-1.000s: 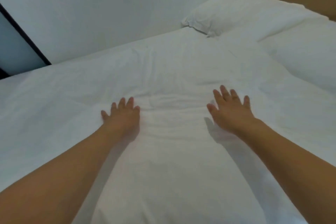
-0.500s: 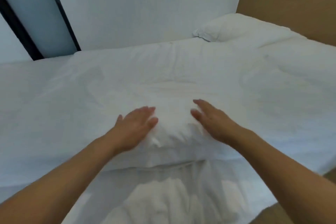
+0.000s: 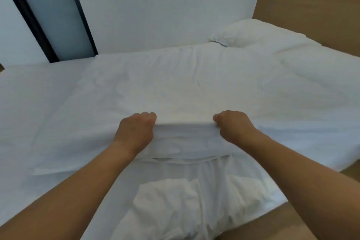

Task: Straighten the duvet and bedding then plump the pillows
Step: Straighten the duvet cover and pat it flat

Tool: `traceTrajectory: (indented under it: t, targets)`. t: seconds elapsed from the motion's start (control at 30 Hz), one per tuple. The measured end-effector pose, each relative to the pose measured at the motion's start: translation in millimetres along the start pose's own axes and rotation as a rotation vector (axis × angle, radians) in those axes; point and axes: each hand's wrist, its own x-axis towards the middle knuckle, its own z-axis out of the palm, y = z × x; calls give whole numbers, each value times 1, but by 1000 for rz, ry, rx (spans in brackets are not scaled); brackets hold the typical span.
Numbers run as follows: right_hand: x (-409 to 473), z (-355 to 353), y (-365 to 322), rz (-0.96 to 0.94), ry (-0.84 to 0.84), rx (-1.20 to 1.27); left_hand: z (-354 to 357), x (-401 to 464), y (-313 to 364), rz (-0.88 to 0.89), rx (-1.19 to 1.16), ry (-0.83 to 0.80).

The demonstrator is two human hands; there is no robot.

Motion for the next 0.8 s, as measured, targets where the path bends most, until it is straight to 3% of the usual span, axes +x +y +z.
traceTrajectory:
  t: [0.1, 0.17, 0.3, 0.5, 0.8]
  targets:
    - [14, -9, 5, -4, -370, 43, -11, -3, -8, -94, 50, -355]
    - [21, -12, 13, 23, -392, 175, -15, -4, -9, -85, 58, -475]
    - [67, -20, 36, 68, -275, 346, -16, 52, -4, -120, -82, -277]
    - [196, -14, 67, -45, -35, 177, 31, 210, -4, -23, -4, -216]
    - [420, 27, 134, 90, 119, 166, 117, 426, -34, -79, -14, -114]
